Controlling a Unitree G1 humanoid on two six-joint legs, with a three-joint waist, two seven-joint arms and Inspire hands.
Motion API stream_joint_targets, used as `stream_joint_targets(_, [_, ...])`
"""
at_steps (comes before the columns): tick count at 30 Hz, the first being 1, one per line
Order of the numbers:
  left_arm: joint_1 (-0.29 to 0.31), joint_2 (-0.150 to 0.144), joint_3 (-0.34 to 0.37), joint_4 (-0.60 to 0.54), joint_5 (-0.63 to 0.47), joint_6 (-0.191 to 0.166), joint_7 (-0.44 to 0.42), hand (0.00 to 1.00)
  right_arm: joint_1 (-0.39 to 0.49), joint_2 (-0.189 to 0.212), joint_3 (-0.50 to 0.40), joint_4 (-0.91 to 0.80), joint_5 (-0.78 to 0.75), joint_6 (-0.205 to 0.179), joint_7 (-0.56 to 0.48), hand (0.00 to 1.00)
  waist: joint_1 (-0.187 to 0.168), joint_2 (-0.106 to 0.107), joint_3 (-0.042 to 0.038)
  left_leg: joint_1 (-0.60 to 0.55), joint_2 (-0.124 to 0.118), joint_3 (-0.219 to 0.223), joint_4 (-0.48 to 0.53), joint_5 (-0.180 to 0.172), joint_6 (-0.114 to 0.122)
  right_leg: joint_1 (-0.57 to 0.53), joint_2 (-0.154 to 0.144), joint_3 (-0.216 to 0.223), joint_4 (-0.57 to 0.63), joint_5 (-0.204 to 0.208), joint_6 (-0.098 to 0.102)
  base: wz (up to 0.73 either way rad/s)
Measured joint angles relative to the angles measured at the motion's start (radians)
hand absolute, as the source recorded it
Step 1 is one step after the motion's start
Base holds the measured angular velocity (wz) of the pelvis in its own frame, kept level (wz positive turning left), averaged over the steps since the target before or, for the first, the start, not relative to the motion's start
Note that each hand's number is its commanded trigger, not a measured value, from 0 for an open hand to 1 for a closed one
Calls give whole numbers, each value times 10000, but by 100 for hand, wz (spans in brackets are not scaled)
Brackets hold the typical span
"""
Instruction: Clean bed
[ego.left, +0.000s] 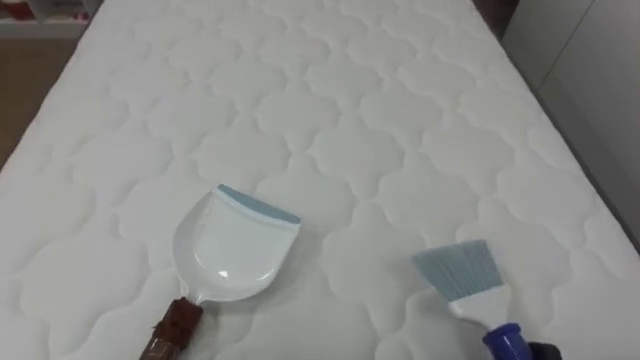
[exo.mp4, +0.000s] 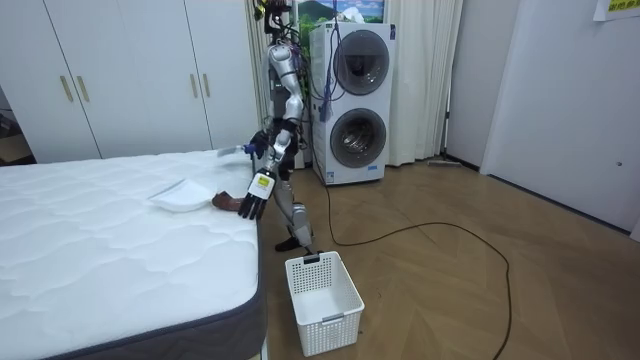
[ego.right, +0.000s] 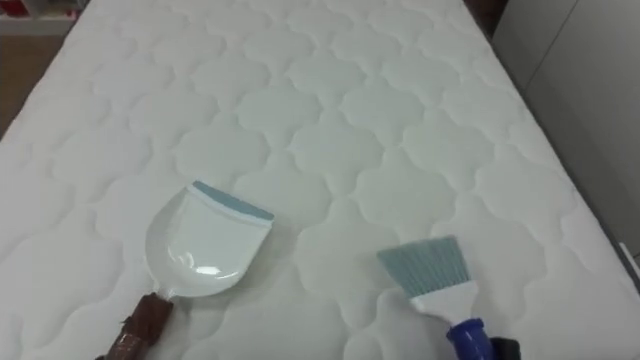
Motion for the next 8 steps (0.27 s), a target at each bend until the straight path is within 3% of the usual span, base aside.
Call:
stream_joint_targets(3, [-93,-73,21,194,-12,33,-13,0,14,19,6,287,-54,115,487,0,-7,56,-26,-17,20,13,-87,-8,-10,-63,78,46,-11,55,1,-6])
stream_joint_targets(8, [-251,-324,354,905,-6,-206,99,0,8,285,-3,899,-113,185,982,0,-26,104,-69,25,63,0,-142,-27,-33,-14,116,-89,-23,96,-25,-3])
